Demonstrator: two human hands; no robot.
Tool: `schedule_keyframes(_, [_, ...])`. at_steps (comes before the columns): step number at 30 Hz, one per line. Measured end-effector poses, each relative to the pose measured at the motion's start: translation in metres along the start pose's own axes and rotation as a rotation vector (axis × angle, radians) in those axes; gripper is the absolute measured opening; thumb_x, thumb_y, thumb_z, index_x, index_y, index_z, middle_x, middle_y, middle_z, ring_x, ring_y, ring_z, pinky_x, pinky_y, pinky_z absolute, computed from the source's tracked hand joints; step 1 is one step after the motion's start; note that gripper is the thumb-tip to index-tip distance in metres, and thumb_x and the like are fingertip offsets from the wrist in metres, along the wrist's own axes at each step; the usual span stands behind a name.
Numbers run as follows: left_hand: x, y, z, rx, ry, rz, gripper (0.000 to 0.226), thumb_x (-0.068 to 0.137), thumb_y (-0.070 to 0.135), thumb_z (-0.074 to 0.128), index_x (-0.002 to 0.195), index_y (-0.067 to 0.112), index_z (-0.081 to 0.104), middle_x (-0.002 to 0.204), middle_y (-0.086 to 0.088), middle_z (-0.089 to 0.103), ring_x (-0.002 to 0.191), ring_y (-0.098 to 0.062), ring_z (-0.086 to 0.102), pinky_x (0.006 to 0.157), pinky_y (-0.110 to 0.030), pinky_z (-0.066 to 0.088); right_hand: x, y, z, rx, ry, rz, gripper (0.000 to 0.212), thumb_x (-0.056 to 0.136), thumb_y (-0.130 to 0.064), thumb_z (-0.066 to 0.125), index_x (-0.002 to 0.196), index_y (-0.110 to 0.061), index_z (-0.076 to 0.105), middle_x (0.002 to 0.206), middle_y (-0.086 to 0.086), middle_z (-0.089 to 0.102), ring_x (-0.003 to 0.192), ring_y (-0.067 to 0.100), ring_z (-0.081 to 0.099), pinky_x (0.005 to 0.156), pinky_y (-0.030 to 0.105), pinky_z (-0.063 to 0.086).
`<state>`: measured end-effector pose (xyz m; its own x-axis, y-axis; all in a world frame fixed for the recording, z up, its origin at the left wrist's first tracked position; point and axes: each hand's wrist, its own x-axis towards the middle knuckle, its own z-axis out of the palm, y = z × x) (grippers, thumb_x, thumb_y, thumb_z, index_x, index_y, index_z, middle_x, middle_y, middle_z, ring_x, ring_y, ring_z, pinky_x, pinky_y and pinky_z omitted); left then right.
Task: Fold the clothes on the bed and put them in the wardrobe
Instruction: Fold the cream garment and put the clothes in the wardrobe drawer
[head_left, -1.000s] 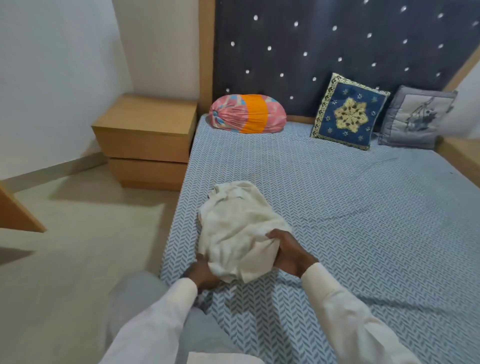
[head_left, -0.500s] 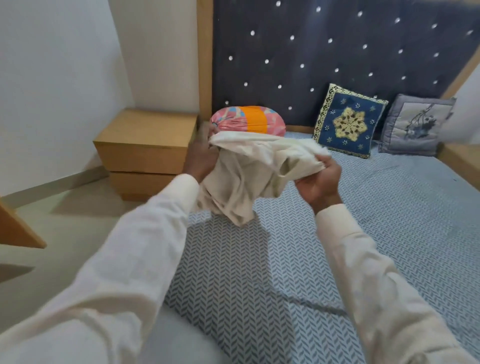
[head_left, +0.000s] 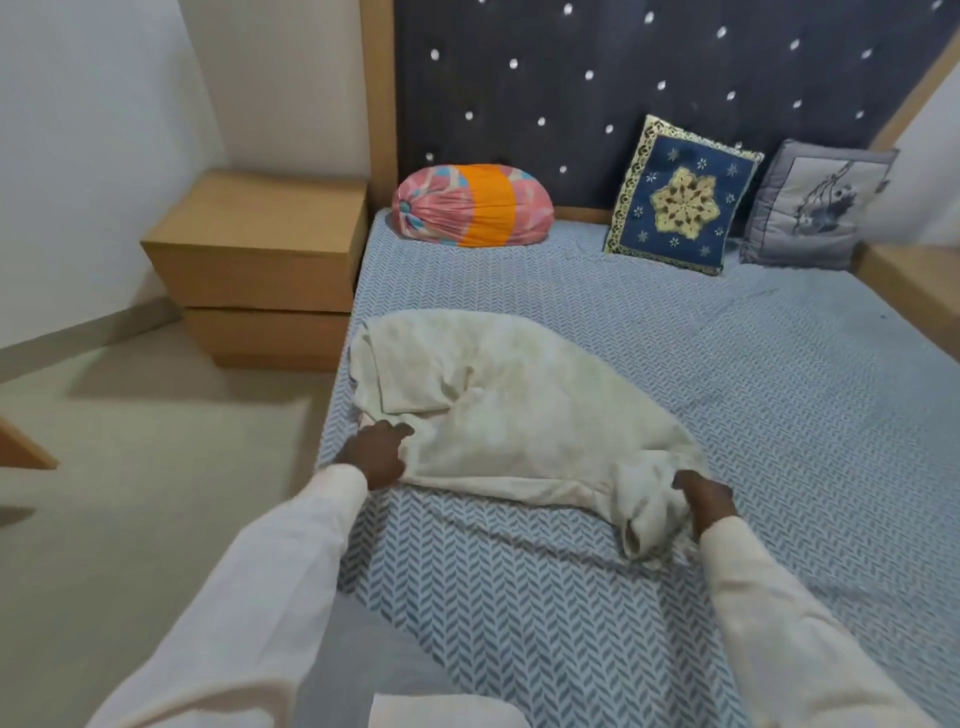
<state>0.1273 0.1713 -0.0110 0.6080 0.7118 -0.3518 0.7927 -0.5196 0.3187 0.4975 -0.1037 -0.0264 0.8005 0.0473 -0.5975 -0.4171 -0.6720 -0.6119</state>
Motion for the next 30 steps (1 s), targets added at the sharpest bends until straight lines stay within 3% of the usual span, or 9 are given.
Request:
schedule_keyframes(3, [-0.014, -0.009, 0.038, -0.190, 0.114, -0.063, 0.063, 0.091, 0.023, 0.058, 0.149, 0.020, 0.034, 0.151, -0.012, 0.031, 0.137, -0.031, 0.035, 0.111, -0.042, 0.034, -0.041, -0.005, 0.033, -0.317, 0.225, -0.258, 0.076, 0.083, -0.033, 0.071, 0.142, -0.002, 0.034, 0.139, 0.029, 0.042, 0.129, 0.044, 0.042, 0.101, 0.047, 0.039])
schedule_keyframes(5, [-0.024, -0.009, 0.056, -0.366, 0.173, -0.101, 0.058, 0.091, 0.017, 0.057, 0.146, 0.017, 0.038, 0.150, -0.012, 0.030, 0.136, -0.031, 0.037, 0.110, -0.043, 0.036, -0.070, -0.015, 0.065, -0.244, 0.044, -0.544, 0.055, 0.082, -0.020, 0.073, 0.128, -0.003, 0.050, 0.118, 0.025, 0.061, 0.113, 0.033, 0.059, 0.090, 0.034, 0.042])
schedule_keyframes(8, [-0.038, -0.009, 0.070, -0.558, 0.169, -0.121, 0.055, 0.093, 0.013, 0.058, 0.145, 0.014, 0.039, 0.150, -0.012, 0.031, 0.133, -0.029, 0.043, 0.109, -0.038, 0.039, -0.113, -0.018, 0.120, -0.438, -0.327, -0.864, 0.027, 0.079, -0.014, 0.076, 0.103, -0.018, 0.065, 0.084, 0.003, 0.072, 0.080, 0.014, 0.065, 0.073, 0.023, 0.042])
schedule_keyframes(11, [-0.046, -0.017, 0.071, -0.662, 0.220, -0.178, 0.053, 0.094, 0.010, 0.054, 0.145, 0.013, 0.039, 0.149, -0.012, 0.038, 0.131, -0.027, 0.046, 0.106, -0.033, 0.038, -0.150, -0.010, 0.176, -0.639, -0.593, -1.075, 0.018, 0.078, -0.016, 0.076, 0.096, -0.016, 0.073, 0.089, 0.000, 0.073, 0.083, 0.011, 0.065, 0.078, 0.026, 0.049])
schedule_keyframes(14, [-0.054, -0.030, 0.065, -0.730, 0.244, -0.233, 0.048, 0.095, 0.008, 0.048, 0.143, 0.014, 0.042, 0.145, -0.008, 0.048, 0.128, -0.024, 0.049, 0.100, -0.028, 0.039, -0.165, 0.003, 0.222, -0.743, -0.604, -1.150, 0.029, 0.083, -0.020, 0.066, 0.112, -0.018, 0.070, 0.108, 0.005, 0.070, 0.101, 0.024, 0.063, 0.088, 0.033, 0.048])
schedule_keyframes(17, [-0.060, -0.042, 0.062, -0.778, 0.249, -0.214, 0.043, 0.095, 0.005, 0.048, 0.137, 0.017, 0.047, 0.138, -0.005, 0.053, 0.124, -0.021, 0.053, 0.095, -0.024, 0.039, -0.167, 0.007, 0.242, -0.874, -0.412, -1.215, 0.039, 0.088, -0.019, 0.057, 0.127, -0.022, 0.060, 0.122, 0.008, 0.061, 0.112, 0.032, 0.054, 0.092, 0.037, 0.045])
schedule_keyframes(21, [-0.059, -0.051, 0.056, -0.813, 0.252, -0.210, 0.040, 0.096, 0.007, 0.050, 0.135, 0.017, 0.050, 0.136, -0.002, 0.053, 0.123, -0.019, 0.053, 0.092, -0.023, 0.038, -0.168, 0.002, 0.250, -0.849, -0.361, -1.108, 0.024, 0.091, -0.019, 0.053, 0.110, -0.026, 0.065, 0.112, 0.005, 0.060, 0.111, 0.028, 0.054, 0.086, 0.036, 0.048])
schedule_keyframes(27, [-0.047, -0.058, 0.050, -0.812, 0.284, -0.217, 0.041, 0.097, 0.012, 0.052, 0.137, 0.014, 0.051, 0.137, -0.002, 0.053, 0.123, -0.020, 0.053, 0.102, -0.028, 0.039, -0.166, 0.020, 0.238, -0.740, -0.486, -1.207, 0.013, 0.084, -0.019, 0.066, 0.097, -0.021, 0.069, 0.097, 0.004, 0.061, 0.096, 0.025, 0.060, 0.075, 0.033, 0.047])
schedule_keyframes(30, [-0.039, -0.049, 0.043, -0.922, 0.249, -0.174, 0.042, 0.095, 0.009, 0.048, 0.137, 0.018, 0.049, 0.133, 0.000, 0.055, 0.115, -0.023, 0.059, 0.092, -0.034, 0.050, -0.166, 0.034, 0.233, -0.674, -0.499, -1.231, 0.015, 0.082, -0.013, 0.065, 0.096, -0.017, 0.070, 0.095, 0.006, 0.062, 0.094, 0.028, 0.060, 0.075, 0.036, 0.049])
